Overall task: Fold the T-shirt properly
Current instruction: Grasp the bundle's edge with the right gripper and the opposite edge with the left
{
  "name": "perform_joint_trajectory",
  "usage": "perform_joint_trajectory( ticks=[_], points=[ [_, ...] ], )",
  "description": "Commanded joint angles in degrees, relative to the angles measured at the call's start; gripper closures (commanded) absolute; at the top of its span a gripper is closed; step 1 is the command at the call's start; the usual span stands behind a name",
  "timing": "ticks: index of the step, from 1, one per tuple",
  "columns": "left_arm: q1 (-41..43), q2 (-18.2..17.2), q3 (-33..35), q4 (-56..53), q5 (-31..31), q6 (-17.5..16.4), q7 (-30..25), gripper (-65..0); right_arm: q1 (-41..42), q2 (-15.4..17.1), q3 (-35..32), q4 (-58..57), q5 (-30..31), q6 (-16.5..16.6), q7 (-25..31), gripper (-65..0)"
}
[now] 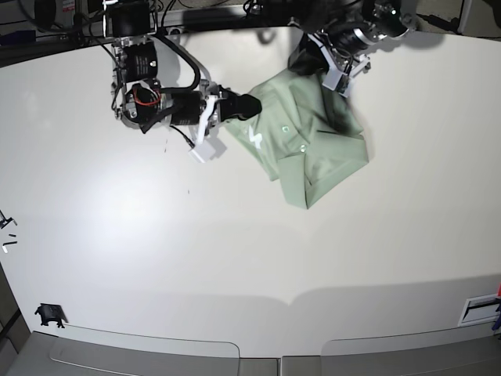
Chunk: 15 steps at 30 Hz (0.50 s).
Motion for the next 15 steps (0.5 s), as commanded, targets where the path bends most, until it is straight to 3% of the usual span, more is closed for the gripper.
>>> perform_joint_trajectory(
  ticks=[1, 4, 9, 12, 15],
  points=[
    [0.15, 0.0, 0.04, 0.9, -1.2, -0.37, -1.6, -5.5, 0.92, 0.44, 0.24, 0.98, 1.44, 0.34, 0.66, -0.2],
    [0.15, 0.0, 0.04, 0.9, -1.2, -0.37, -3.21, -0.2, 0.92, 0.46, 0.24, 0.98, 1.42, 0.34, 0.66, 0.0],
    [0.11, 0.0, 0.0, 0.9, 1.2, -0.35, -2.99, -0.4, 0.92, 0.44, 0.24, 0.98, 1.46, 0.34, 0.66, 0.0],
    [-0.17, 0.0, 0.0, 0.9, 5.44, -0.02, -3.04, -7.6, 0.94, 0.46, 0.24, 0.98, 1.46, 0.34, 0.66, 0.0],
    [-0.46, 0.0, 0.0, 0.85, 5.38, 1.84, -3.69, -15.4, 0.94, 0.44, 0.24, 1.01, 2.49, 0.34, 0.66, 0.0]
  ],
)
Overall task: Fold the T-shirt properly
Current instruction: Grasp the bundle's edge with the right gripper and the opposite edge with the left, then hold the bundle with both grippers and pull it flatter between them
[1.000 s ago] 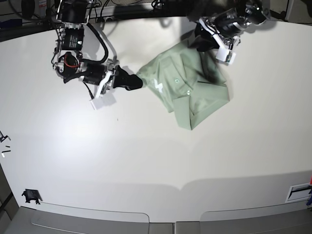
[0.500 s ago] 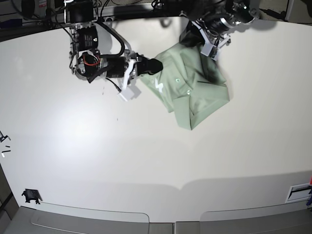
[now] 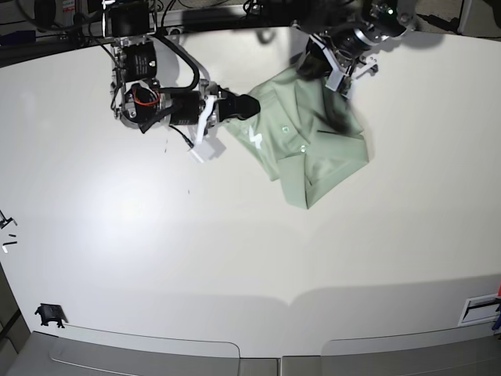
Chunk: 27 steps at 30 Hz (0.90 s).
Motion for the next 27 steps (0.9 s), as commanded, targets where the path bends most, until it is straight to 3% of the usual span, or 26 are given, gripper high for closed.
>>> perform_joint_trajectory(
  ticks=[1, 8, 20, 27],
  points=[
    [-0.15, 0.0, 0.04, 0.85, -1.01, -0.39, -1.73, -16.3, 0.92, 0.33, 0.22, 1.01, 3.15, 0.32, 0.66, 0.0],
    [-1.25, -0.02, 0.04, 0.85, -1.01, -0.39, -2.05, -16.4, 0.92, 0.33, 2.67, 3.13, 5.05, 0.32, 0.66, 0.0],
    [-1.27, 0.0, 0.04, 0.85, -1.01, -0.42, -2.1, -16.4, 0.92, 0.33, 18.4, 4.44, 4.46, 0.32, 0.66, 0.0],
    [-3.06, 0.0, 0.04, 0.85, -1.03, -0.37, -3.96, -16.4, 1.51, 0.31, 18.97, 4.44, 4.39, 0.32, 0.66, 0.0]
  ],
)
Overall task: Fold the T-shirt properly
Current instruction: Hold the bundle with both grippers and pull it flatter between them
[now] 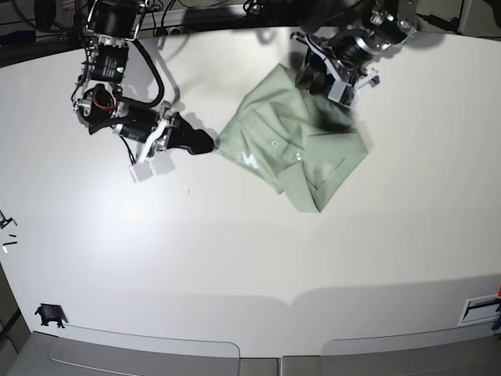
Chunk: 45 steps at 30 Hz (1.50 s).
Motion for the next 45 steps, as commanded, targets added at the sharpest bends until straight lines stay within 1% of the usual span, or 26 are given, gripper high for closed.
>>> perform_joint_trajectory(
  ticks=[1, 3, 4, 5, 7, 8, 9, 10, 12, 17, 21, 25, 28, 31, 32, 34, 35, 38, 39, 42, 45],
  points=[
    [-0.94, 0.0, 0.04, 0.85, -1.05, 0.09, -1.6, -16.4, 1.46, 0.61, 0.2, 1.11, 1.62, 0.34, 0.88, 0.0],
    [-2.78, 0.0, 0.04, 0.83, -1.25, 3.54, -1.38, -16.4, 2.43, 0.61, 0.13, 1.11, 0.04, 0.34, 0.88, 0.0],
    [-3.67, 0.0, 0.04, 0.72, -1.2, 5.01, -1.38, -16.4, 3.02, 0.61, 0.0, 1.09, -2.12, 0.34, 0.88, -2.7],
    [-4.5, 0.0, 0.04, 0.5, -1.18, 5.9, -1.38, -16.5, 3.54, 0.66, -0.35, 1.09, -4.83, 0.34, 1.9, -9.1],
    [-5.95, 0.0, 0.04, -0.66, -1.22, 6.01, -1.31, -18.4, 4.2, 0.66, -1.53, 1.09, -9.92, 0.34, 6.56, -22.6],
    [-6.56, 0.0, 0.04, -1.46, -1.27, 6.01, -1.2, -19.6, 4.39, 0.66, -2.47, 1.09, -12.33, 0.34, 9.18, -26.7],
    [-6.99, -0.02, 0.04, -2.4, -1.68, 6.03, -0.98, -20.2, 4.5, 0.68, -3.67, 1.09, -14.99, 0.34, 11.65, -28.3],
    [-7.34, 0.0, 0.04, -3.34, -1.66, 6.01, -1.01, -20.5, 4.66, 0.7, -5.14, 1.05, -17.62, 0.34, 13.42, -28.4],
    [-7.96, 0.0, 0.04, -5.49, -1.68, 6.01, -1.03, -20.5, 4.9, 0.81, -8.76, 1.05, -20.74, 0.34, 14.25, -28.4],
    [-8.66, -0.02, 0.04, -9.51, -1.64, 6.01, -1.01, -20.5, 4.87, 0.79, -17.86, 1.05, -21.11, 0.34, 12.66, -28.2],
    [-8.66, -0.02, 0.04, -9.73, -1.64, 6.01, -0.09, -20.5, 4.85, 0.79, -21.31, 1.05, -21.14, 0.34, 12.22, -28.2],
    [-8.63, -0.04, 0.04, -9.73, -1.64, 5.99, 0.31, -20.5, 4.87, 0.83, -20.04, 1.05, -21.14, 0.34, 10.6, -28.1],
    [-8.63, -0.02, 0.04, -9.73, -1.64, 5.99, 0.31, -20.5, 4.87, 0.81, -16.31, 1.05, -21.07, 0.34, 10.6, -28.1],
    [-8.63, -0.02, 0.04, -9.73, -1.64, 5.99, 0.31, -20.5, 4.87, 0.79, -11.52, 1.05, -20.85, 0.34, 12.61, -28.1],
    [-8.63, -0.02, 0.04, -9.73, -1.64, 5.97, 0.31, -20.5, 4.85, 0.79, -10.19, 1.05, -20.87, 0.34, 13.38, -27.5],
    [-8.66, -0.04, 0.04, -9.73, -1.64, 5.97, 0.28, -20.5, 4.85, 0.79, -8.7, 1.05, -20.9, 0.34, 14.03, -23.2],
    [-8.66, -0.02, 0.04, -9.73, -1.64, 5.97, 0.26, -20.5, 4.85, 0.79, -8.74, 1.05, -20.92, 0.34, 14.03, -21.7],
    [-8.66, -0.02, 0.04, -9.73, -1.64, 5.31, 0.24, -20.5, 4.85, 0.76, -10.16, 1.05, -21.24, 0.34, 14.08, -21.4],
    [-8.66, -0.02, 0.04, -9.73, -1.64, 5.09, 0.26, -20.5, 4.85, 0.76, -10.91, 1.05, -22.27, 0.34, 14.51, -21.4],
    [-8.66, -0.02, 0.04, -9.73, -1.64, 5.11, 0.26, -20.5, 4.83, 0.76, -13.73, 1.01, -28.46, 0.34, 18.08, -21.4],
    [-8.66, -0.02, 0.04, -9.73, -1.64, 5.11, 0.28, -20.5, 4.85, 0.76, -16.11, 0.94, -30.1, 0.34, 19.02, -21.4]
  ],
)
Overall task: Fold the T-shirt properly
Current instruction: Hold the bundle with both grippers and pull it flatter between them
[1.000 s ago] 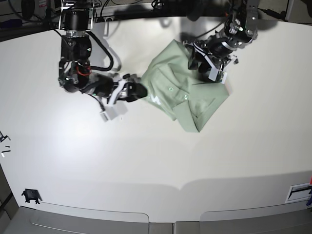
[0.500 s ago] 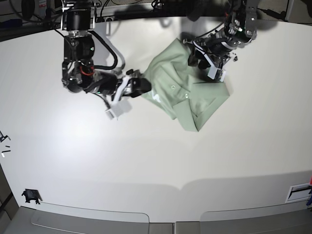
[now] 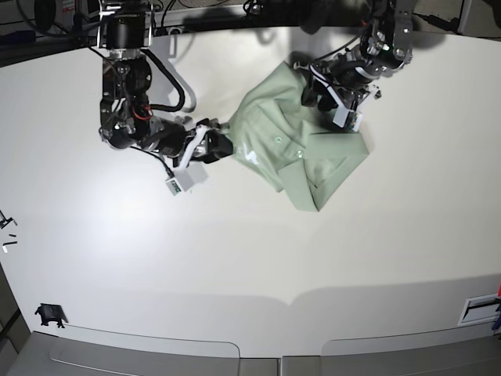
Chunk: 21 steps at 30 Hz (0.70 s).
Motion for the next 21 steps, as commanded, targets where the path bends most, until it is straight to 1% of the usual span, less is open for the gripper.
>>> perform_joint_trajectory(
  ticks=[1, 4, 6, 9, 11, 14, 19, 21],
  points=[
    [-0.31, -0.02, 0.0, 1.01, -0.79, -0.68, -1.11, -20.5, 1.11, 0.44, -0.44, 0.94, 1.36, 0.38, 1.31, -21.4],
    [-0.31, -0.02, 0.0, 1.01, -0.76, -0.68, -1.14, -20.5, 1.16, 0.44, -1.53, 0.04, 1.27, 0.38, 2.19, -21.4],
    [-0.31, -0.02, 0.0, 1.01, -0.79, -0.68, -1.16, -20.5, 1.16, 0.42, -1.53, -1.4, -0.15, 0.38, 3.69, -21.4],
    [-0.33, -0.02, 0.0, 1.01, -0.76, -0.68, -1.16, -20.5, 1.09, 0.44, -1.53, -3.5, -1.31, 0.38, 4.02, -20.8],
    [-0.33, -0.02, 0.0, 1.01, -0.79, -0.68, -1.16, -20.5, 0.94, 0.42, -1.53, -3.87, -1.16, 0.38, 3.93, -15.2],
    [-0.46, -0.07, -0.02, 1.01, -0.66, -0.68, -1.33, -20.5, 0.98, 0.44, -1.53, -3.87, -0.13, 0.38, 3.89, -0.5],
    [-2.16, -0.48, -0.42, 1.01, 4.66, -0.61, -1.77, -20.5, 0.96, 0.46, -1.49, -3.87, 0.28, 0.38, 3.41, 0.0],
    [-2.89, -0.48, -1.33, 1.01, 4.81, -0.59, -2.08, -20.5, 0.96, 0.44, -1.49, -3.87, 0.28, 0.38, 3.19, 0.0]
  ],
)
